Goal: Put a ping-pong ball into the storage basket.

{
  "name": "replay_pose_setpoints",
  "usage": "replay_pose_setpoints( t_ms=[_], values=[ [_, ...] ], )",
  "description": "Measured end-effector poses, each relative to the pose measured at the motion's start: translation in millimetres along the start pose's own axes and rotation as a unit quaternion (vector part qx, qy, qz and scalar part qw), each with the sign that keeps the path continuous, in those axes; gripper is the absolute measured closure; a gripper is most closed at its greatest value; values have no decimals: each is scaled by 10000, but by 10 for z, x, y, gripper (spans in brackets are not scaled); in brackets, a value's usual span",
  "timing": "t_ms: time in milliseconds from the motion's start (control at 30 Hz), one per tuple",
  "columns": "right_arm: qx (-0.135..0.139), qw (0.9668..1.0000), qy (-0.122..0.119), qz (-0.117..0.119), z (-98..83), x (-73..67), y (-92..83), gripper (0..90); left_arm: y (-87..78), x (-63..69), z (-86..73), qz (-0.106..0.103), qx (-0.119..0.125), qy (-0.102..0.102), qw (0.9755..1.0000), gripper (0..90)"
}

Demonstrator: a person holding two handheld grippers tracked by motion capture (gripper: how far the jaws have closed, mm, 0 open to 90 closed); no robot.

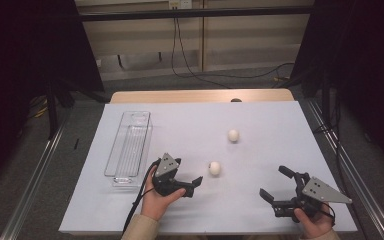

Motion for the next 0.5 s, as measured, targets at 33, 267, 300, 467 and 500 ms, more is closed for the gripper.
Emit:
replay_pose_setpoints(
  t_ms=[33,267,300,467,500],
  values=[
    [0,10000,0,0,0,0,0,12,2,1,0,-2,2,2,10000,27],
    [-2,10000,3,1,0,0,0,12,41,15,13,14,-23,20,10000,29],
    [3,10000,-1,3,0,2,0,12,59,22,17,-3,-38,65,10000,29],
    [10,10000,5,-1,1,4,-2,11,87,41,22,-27,-60,25,10000,29],
    [13,10000,6,5,1,4,-2,11,93,44,24,-35,-50,16,10000,29]
  ],
)
Point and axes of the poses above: each handheld gripper's, and its own axes: y roughly forward along the jaws, z roughly out of its top, x roughly to its right, the point moved 2 cm from there along y, roughly forward along the jaws, and after that the axes turned 4 degrees about -y, right-handed, at the moved point
